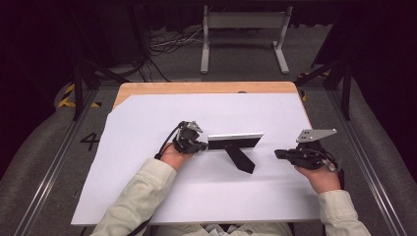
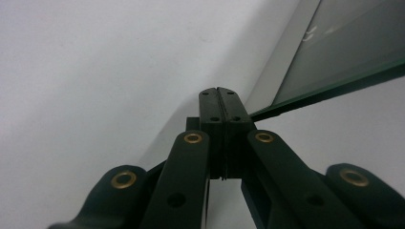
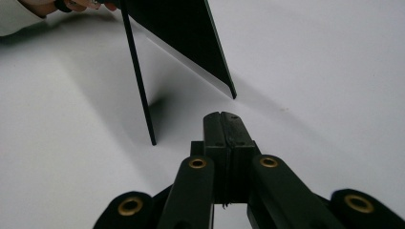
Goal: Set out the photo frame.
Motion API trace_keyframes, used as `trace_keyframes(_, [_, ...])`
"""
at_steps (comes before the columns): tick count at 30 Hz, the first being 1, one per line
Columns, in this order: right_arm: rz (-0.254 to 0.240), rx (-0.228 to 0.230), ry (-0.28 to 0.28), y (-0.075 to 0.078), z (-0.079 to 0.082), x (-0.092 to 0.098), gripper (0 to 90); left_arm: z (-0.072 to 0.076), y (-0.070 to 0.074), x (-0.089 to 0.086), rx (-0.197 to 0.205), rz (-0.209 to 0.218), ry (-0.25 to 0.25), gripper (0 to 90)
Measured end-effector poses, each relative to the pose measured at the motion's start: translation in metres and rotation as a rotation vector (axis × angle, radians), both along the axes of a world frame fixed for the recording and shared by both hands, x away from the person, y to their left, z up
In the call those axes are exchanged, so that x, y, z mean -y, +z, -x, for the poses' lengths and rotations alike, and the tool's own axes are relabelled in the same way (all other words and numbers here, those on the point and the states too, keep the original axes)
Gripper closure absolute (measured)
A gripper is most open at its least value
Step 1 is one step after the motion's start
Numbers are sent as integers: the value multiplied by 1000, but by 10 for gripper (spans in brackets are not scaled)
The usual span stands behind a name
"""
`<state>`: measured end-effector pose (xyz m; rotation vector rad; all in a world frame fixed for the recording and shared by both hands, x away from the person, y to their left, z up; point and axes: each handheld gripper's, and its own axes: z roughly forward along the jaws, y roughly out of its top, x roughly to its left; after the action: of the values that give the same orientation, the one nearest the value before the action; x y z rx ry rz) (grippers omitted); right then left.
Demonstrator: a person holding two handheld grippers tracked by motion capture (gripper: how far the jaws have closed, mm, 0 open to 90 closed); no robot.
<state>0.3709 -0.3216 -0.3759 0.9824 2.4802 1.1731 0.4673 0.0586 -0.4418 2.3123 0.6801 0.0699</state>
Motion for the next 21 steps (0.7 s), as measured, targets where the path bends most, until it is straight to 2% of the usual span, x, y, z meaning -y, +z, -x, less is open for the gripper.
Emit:
trace_keyframes(3, [1, 1, 1, 0, 0, 0, 898, 2, 1, 3, 3, -6, -20, 900])
trace_keyframes(4, [-2, 3, 3, 1, 0, 1, 898, 4, 1, 4, 22, -21, -30, 900])
trace_keyframes(12, [-12, 3, 2, 2, 0, 1, 898, 2, 0, 2, -7, 1, -57, 900])
trace_keyframes(21, [-24, 10, -2, 5, 1, 3, 898, 10, 4, 6, -17, -25, -131, 900])
